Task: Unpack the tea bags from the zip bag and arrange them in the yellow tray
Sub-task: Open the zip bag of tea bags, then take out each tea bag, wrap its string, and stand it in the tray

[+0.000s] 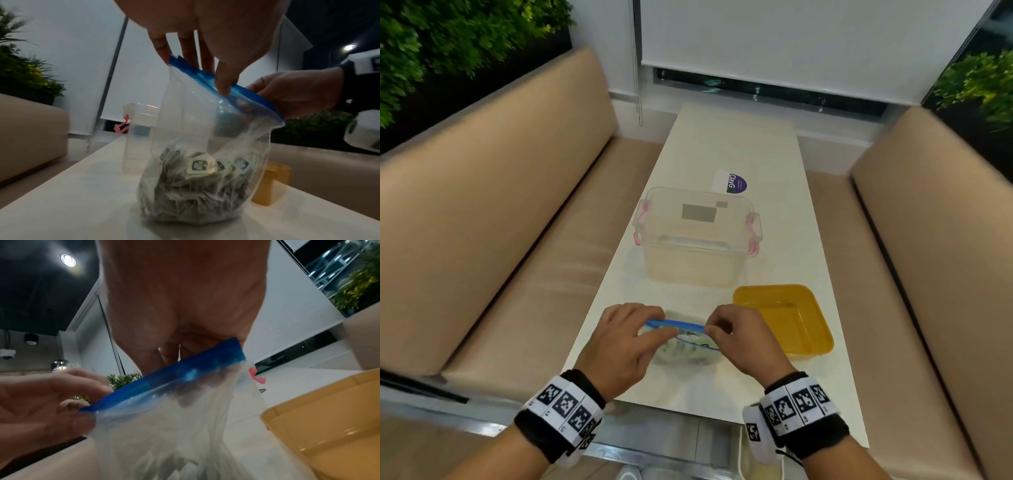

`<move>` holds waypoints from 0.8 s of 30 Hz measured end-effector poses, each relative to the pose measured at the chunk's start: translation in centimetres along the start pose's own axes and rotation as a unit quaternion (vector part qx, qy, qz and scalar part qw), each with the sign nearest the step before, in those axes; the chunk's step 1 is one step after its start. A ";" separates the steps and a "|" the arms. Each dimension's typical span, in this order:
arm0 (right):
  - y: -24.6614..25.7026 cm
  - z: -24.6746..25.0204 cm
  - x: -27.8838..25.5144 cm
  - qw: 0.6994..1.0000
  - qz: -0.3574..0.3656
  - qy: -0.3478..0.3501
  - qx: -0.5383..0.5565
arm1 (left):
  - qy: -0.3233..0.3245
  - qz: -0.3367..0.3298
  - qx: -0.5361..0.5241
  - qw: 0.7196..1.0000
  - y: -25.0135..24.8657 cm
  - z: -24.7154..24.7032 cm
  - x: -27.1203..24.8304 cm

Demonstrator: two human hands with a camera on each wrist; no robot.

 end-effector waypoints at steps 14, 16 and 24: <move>0.2 -1.6 -0.7 0.999 0.012 -0.050 0.011 | 0.223 0.020 0.018 0.974 -4.6 0.4 -2.8; 0.7 -2.7 -1.2 0.999 0.031 -0.033 0.010 | 0.274 0.050 0.026 0.960 -6.0 0.7 -0.9; 1.9 -4.2 -2.7 0.995 0.095 -0.032 0.016 | 0.330 0.287 -0.089 0.895 -6.5 -3.9 1.4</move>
Point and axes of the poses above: each hand's wrist, its own x-axis towards the middle knuckle, its own z-axis out of the back of the hand, y = z × x, the point moved 1 cm from there along x, towards the middle knuckle, and after that the axes turned 4 degrees about -z, right-handed, at the moved point
